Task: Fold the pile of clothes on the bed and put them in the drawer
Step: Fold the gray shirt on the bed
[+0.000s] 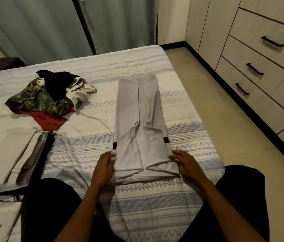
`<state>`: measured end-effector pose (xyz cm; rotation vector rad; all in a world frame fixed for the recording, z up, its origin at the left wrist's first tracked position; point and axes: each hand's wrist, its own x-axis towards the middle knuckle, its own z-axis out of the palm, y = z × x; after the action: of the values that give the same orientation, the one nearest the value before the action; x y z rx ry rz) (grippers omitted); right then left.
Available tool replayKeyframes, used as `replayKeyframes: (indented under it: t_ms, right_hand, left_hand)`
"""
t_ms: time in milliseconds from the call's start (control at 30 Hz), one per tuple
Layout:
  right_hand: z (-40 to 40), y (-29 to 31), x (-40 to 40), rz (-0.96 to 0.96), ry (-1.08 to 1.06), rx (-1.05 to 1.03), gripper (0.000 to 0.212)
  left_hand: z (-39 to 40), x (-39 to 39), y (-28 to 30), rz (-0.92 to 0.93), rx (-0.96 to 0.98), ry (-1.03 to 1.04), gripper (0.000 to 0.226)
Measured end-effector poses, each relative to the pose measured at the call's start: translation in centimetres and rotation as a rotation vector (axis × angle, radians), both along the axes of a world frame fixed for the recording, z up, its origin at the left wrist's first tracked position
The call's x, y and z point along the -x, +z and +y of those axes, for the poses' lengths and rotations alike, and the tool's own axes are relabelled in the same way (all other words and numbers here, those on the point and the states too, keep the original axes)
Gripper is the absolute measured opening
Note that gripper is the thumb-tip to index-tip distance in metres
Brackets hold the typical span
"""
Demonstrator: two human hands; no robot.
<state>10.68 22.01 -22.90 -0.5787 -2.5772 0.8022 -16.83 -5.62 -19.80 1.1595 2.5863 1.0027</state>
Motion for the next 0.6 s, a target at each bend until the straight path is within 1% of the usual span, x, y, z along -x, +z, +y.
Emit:
replayKeyframes:
  t_ms: [33, 67, 133, 200, 267, 300, 333, 367, 433, 533, 567, 600]
  right_hand:
    - [0.1, -0.1, -0.5, 0.000, -0.006, 0.004, 0.034]
    - [0.1, -0.5, -1.0, -0.001, -0.019, -0.001, 0.031]
    - [-0.1, -1.0, -2.2, -0.018, -0.048, -0.059, 0.031]
    - [-0.4, -1.6, -3.0, -0.060, -0.048, -0.145, 0.040]
    - [-0.7, -1.7, -3.4, -0.131, -0.011, -0.211, 0.051]
    - [-0.8, -1.7, -3.6, -0.170, -0.005, -0.232, 0.055]
    - [-1.0, -1.6, -3.6, -0.200, -0.009, -0.237, 0.058]
    - [-1.2, -1.5, -3.5, -0.233, -0.010, -0.234, 0.060]
    - [-1.7, -1.3, -3.5, -0.287, 0.012, -0.243, 0.062]
    - [-1.5, -1.0, -3.3, -0.308, 0.073, -0.276, 0.067]
    - [-1.6, -0.9, -3.0, -0.302, 0.086, -0.269, 0.070]
    - [-1.6, -0.8, -2.7, -0.285, 0.094, -0.265, 0.073]
  left_hand:
    - [-1.3, 0.4, 0.0, -0.004, -0.037, 0.052, 0.016]
    - [-2.7, 0.9, -0.2, 0.016, -0.005, 0.091, 0.015]
    - [-5.1, 1.2, -1.1, 0.062, 0.172, 0.099, 0.037]
    - [-6.7, 0.7, -2.2, 0.169, 0.359, 0.000, 0.058]
    - [-6.7, -1.0, -2.3, 0.162, 0.530, -0.024, 0.093]
    - [-6.4, -1.8, -2.2, 0.146, 0.577, -0.007, 0.105]
    - [-6.5, -2.1, -2.3, 0.136, 0.606, 0.003, 0.111]
    - [-6.5, -2.1, -2.2, 0.134, 0.615, 0.000, 0.114]
    - [-6.2, -1.9, -1.4, 0.124, 0.604, -0.048, 0.112]
    - [-5.6, -1.7, -0.5, 0.148, 0.540, -0.181, 0.091]
    - [-5.6, -1.5, -0.4, 0.174, 0.517, -0.207, 0.089]
    - [-5.5, -1.2, -0.5, 0.199, 0.490, -0.223, 0.093]
